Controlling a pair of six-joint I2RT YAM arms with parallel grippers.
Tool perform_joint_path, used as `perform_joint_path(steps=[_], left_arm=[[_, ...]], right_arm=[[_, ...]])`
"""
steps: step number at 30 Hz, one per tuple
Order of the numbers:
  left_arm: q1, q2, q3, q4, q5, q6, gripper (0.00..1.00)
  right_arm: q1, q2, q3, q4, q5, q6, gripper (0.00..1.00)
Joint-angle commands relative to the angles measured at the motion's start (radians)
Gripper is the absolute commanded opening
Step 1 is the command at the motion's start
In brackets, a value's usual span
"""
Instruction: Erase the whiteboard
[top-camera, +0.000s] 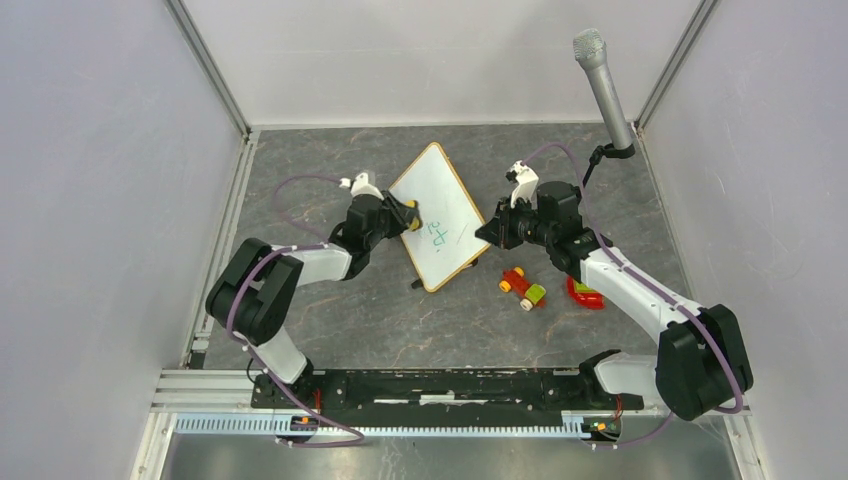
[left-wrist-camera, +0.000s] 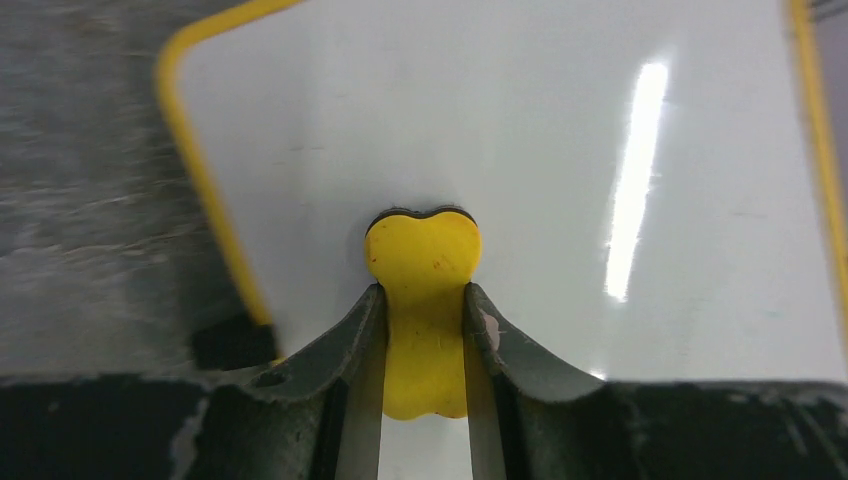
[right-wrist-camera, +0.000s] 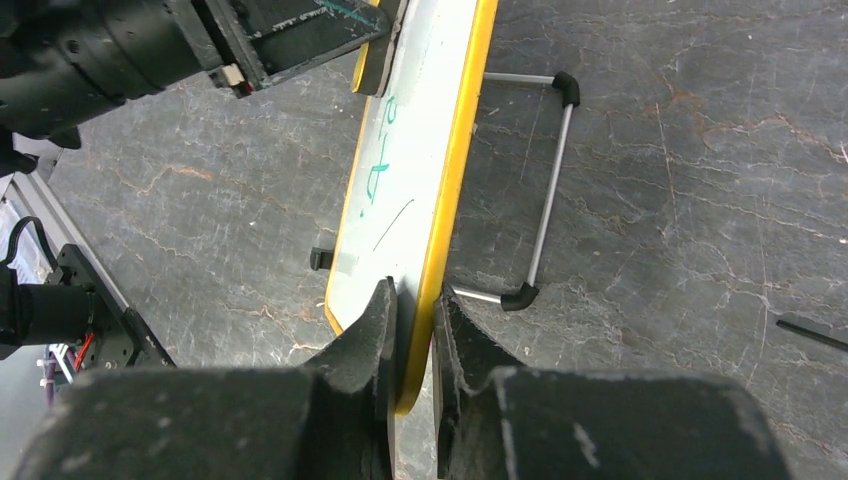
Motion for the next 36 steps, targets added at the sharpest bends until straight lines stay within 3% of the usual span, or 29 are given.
perform_joint_path(steps=[1, 5, 10, 17, 24, 31, 36], left_arm=[[0.021, 0.013, -0.064, -0.055, -0.03, -0.093, 0.13], [-0.019, 0.02, -0.052, -0.062, -0.06, -0.089, 0.13], [-0.195, 0.009, -0.015, -0.042, -0.18, -0.021, 0.13], [-0.364, -0.045, -0.04, 0.204, -0.15, 0.153, 0.16], [-0.335, -0.022, -0.075, 0.178, -0.199, 0.063, 0.17], [-0.168, -0.055, -0.269, 0.169, -0.24, -0.192, 0.15], [-0.147, -0.121, -0.301, 0.113, -0.267, -0.168, 0.15]], right_arm=[[0.07, 0.017, -0.005, -0.006, -0.161, -0.089, 0.0], [0.071, 0.019, -0.007, -0.01, -0.161, -0.095, 0.0], [0.071, 0.02, -0.004, -0.013, -0.162, -0.097, 0.0], [0.072, 0.01, -0.011, -0.016, -0.162, -0.1, 0.0], [0.073, 0.004, -0.018, -0.014, -0.162, -0.101, 0.0], [0.072, -0.011, -0.029, -0.018, -0.158, -0.108, 0.0], [0.073, -0.011, -0.029, -0.01, -0.164, -0.101, 0.0]])
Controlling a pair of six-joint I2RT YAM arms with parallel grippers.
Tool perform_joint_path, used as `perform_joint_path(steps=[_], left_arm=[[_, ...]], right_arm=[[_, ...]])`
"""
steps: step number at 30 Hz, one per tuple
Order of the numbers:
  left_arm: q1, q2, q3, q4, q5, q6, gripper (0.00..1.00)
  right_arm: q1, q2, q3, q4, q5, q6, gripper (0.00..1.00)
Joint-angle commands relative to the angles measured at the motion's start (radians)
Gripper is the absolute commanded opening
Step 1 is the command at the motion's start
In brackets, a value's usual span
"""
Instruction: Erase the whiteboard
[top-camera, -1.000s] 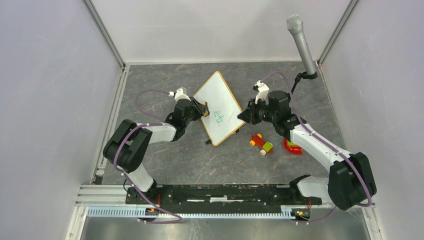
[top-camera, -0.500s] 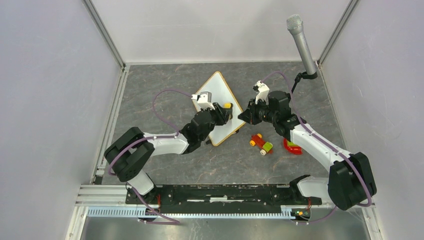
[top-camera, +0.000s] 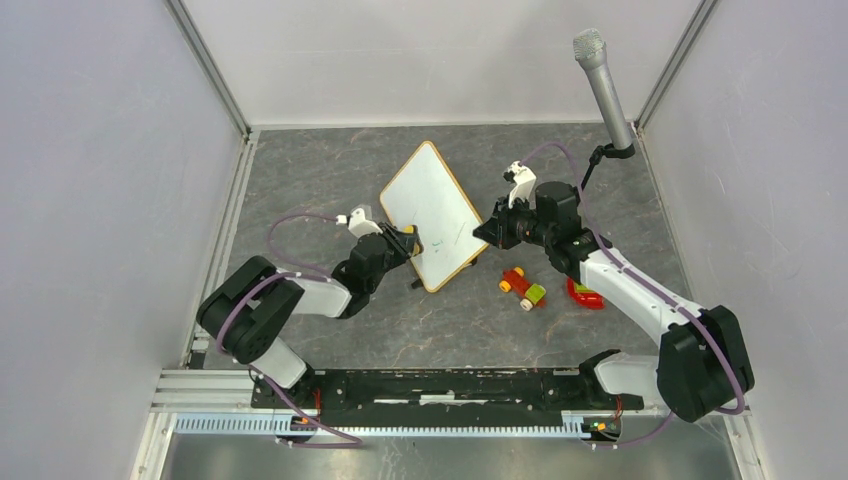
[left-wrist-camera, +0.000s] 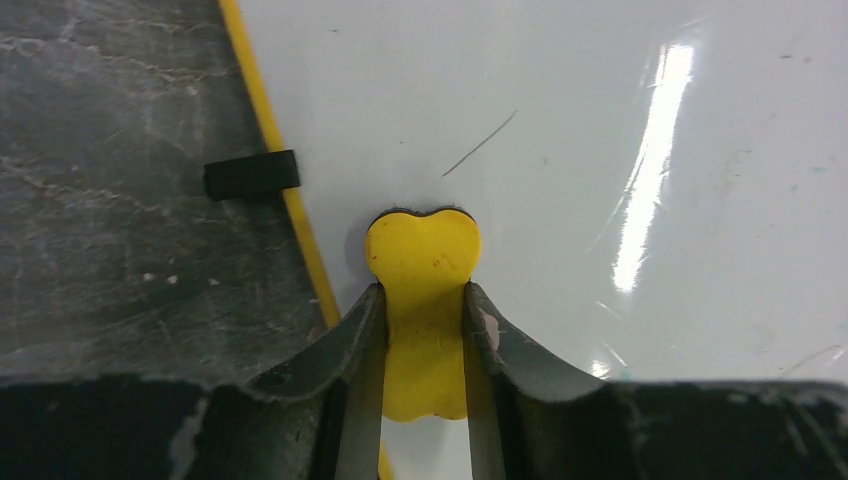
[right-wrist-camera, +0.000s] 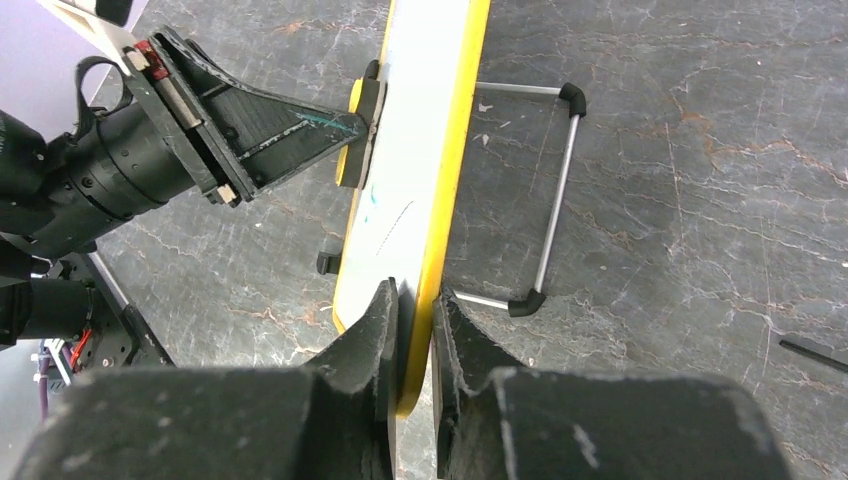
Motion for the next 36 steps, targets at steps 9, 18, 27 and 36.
perform_joint_path(steps=[9, 18, 27, 36], left_arm=[[-0.226, 0.04, 0.157, -0.071, 0.004, 0.148, 0.15], [-0.381, -0.015, 0.154, 0.013, -0.12, 0.295, 0.2], [-0.224, -0.054, -0.034, -0.081, -0.234, -0.068, 0.19], [-0.156, -0.07, -0.093, -0.127, -0.247, -0.162, 0.18]], right_arm=[[0.058, 0.0, -0.025, -0.021, -0.168, -0.074, 0.0], [0.059, -0.011, -0.028, -0.035, -0.164, -0.078, 0.0], [0.059, -0.009, -0.032, -0.029, -0.167, -0.079, 0.0], [0.059, -0.011, -0.033, -0.03, -0.165, -0.079, 0.0]])
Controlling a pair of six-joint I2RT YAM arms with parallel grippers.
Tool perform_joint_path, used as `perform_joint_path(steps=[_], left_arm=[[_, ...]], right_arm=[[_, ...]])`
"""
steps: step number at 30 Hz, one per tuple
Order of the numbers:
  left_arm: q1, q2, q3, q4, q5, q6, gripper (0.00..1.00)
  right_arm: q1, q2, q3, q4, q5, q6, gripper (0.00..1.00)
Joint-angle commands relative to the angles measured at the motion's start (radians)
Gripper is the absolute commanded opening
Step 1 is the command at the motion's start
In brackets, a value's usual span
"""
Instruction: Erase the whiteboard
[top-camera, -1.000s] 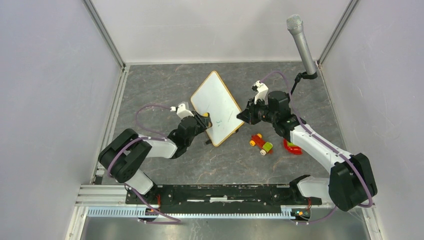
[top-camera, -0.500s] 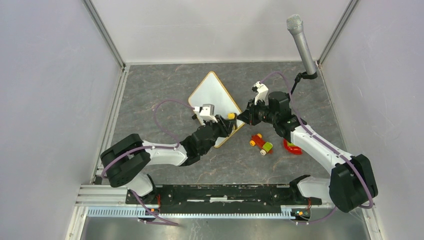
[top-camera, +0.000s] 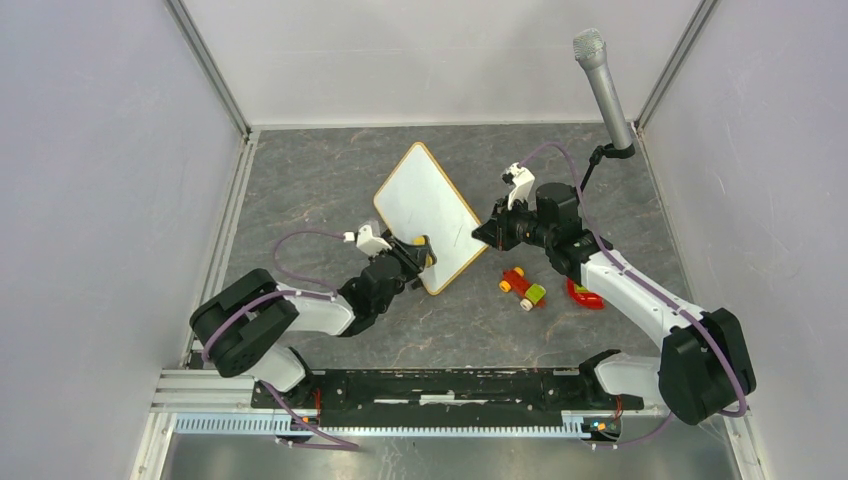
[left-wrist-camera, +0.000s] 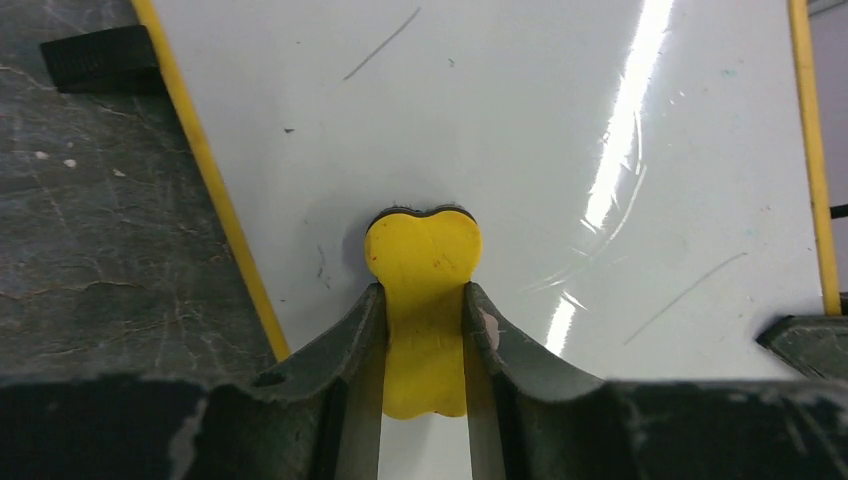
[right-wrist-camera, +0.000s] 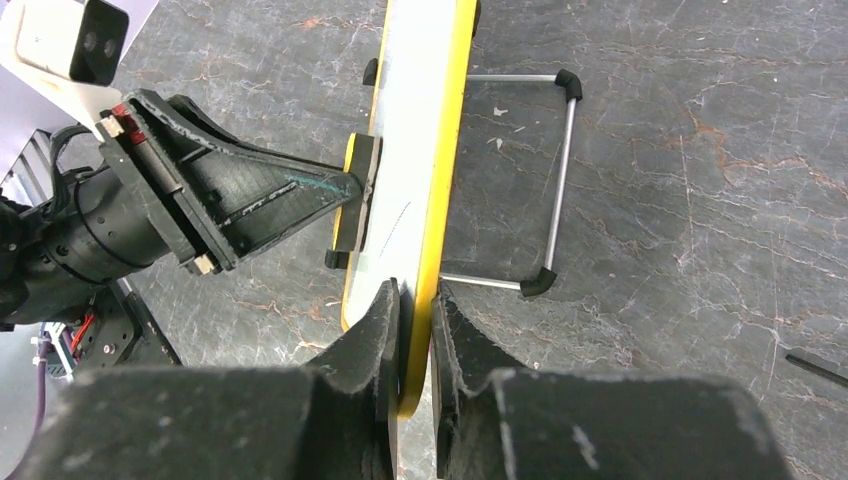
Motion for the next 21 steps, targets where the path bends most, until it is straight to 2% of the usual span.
perform_joint_path(steps=[1, 6, 11, 17, 21], left_arm=[[0.04, -0.005, -0.033, -0.132, -0.033, -0.057, 0.18], [0.118, -0.069, -0.067, -0.133, 0.006, -0.042, 0.18], [0.13, -0.167, -0.053, -0.172, 0.012, 0.07, 0.17], [0.12, -0.384, -0.036, -0.387, -0.079, 0.162, 0.17], [0.121, -0.523, -0.038, -0.573, -0.108, 0.149, 0.17]], right_arm=[[0.051, 0.003, -0.025, -0.044, -0.139, -0.056, 0.0], [0.051, 0.011, -0.021, -0.044, -0.151, -0.055, 0.0], [0.051, 0.012, -0.016, -0.044, -0.154, -0.051, 0.0], [0.053, 0.025, -0.015, -0.03, -0.166, -0.011, 0.0], [0.053, 0.025, -0.015, -0.035, -0.184, 0.073, 0.0]])
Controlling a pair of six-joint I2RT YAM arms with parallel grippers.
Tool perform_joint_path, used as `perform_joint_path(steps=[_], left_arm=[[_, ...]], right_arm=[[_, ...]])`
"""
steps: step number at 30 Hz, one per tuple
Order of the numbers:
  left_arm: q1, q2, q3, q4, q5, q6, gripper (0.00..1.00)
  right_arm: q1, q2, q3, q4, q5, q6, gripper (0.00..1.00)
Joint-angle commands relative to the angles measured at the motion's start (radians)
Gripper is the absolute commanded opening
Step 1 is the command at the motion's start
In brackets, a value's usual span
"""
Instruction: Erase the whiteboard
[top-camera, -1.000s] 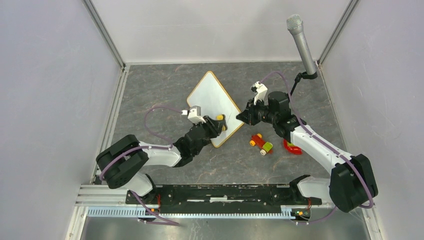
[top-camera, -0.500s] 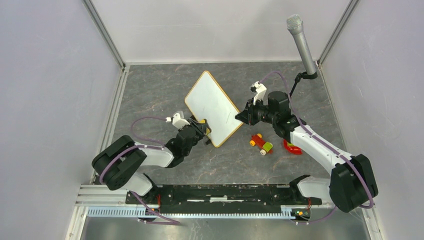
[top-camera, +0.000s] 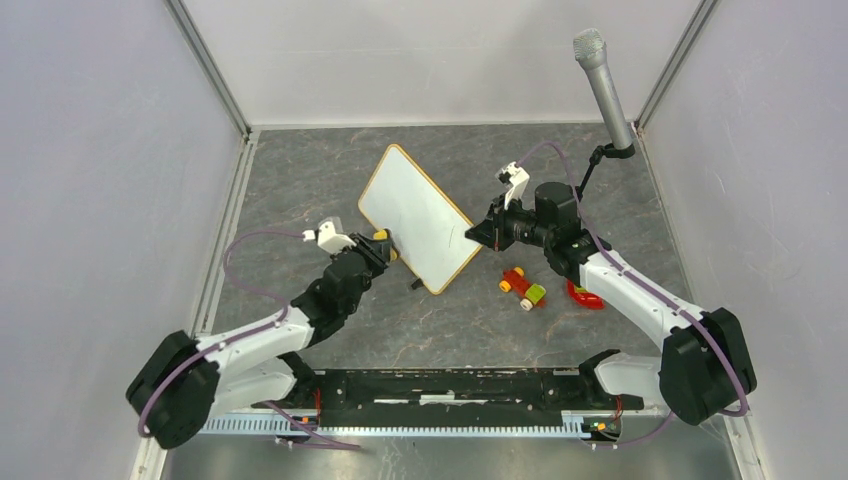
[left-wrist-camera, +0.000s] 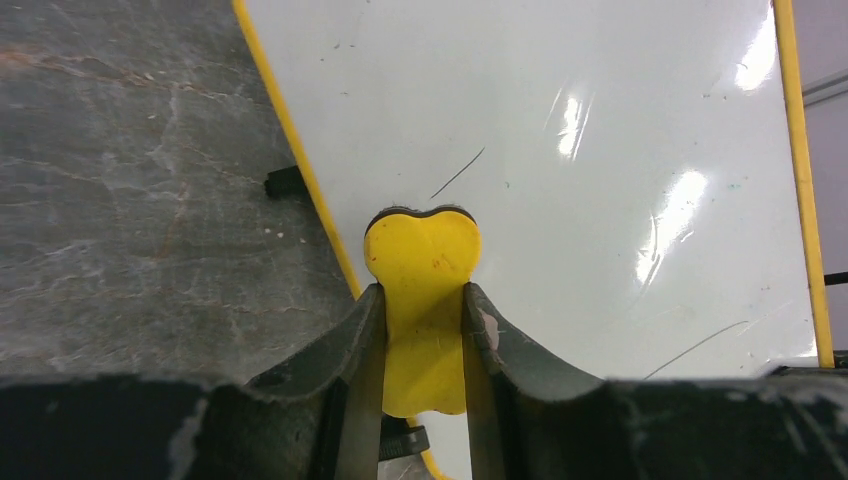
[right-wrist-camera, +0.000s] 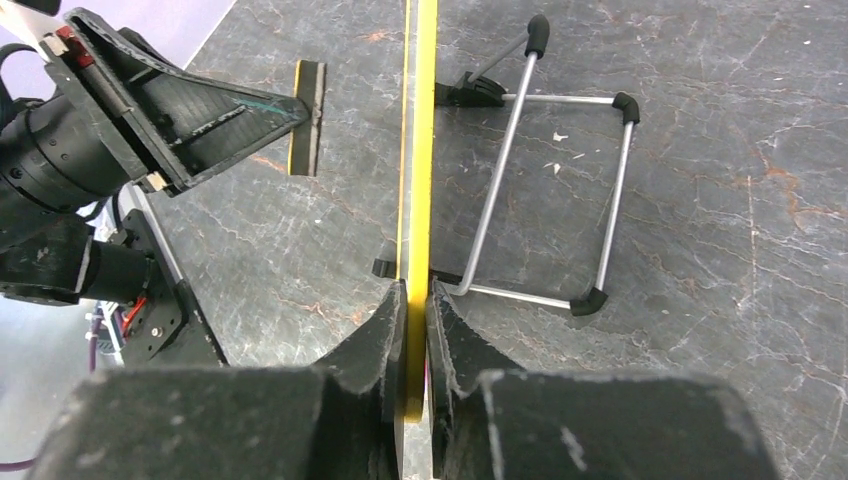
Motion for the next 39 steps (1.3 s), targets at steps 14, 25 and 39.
perform_joint_path(steps=[14, 25, 39], left_arm=[[-0.002, -0.523, -0.078, -0.573, -0.056, 0.026, 0.21], [-0.003, -0.449, -0.031, -0.661, 0.028, -0.025, 0.27], [-0.003, -0.384, 0.056, -0.97, 0.243, 0.013, 0.36]], right_arm=[[0.03, -0.049, -0.091, 0.045, -0.028, 0.219, 0.0], [0.03, -0.129, -0.23, 0.208, 0.063, 0.293, 0.0], [0.03, -0.038, -0.078, 0.058, 0.025, 0.248, 0.12]])
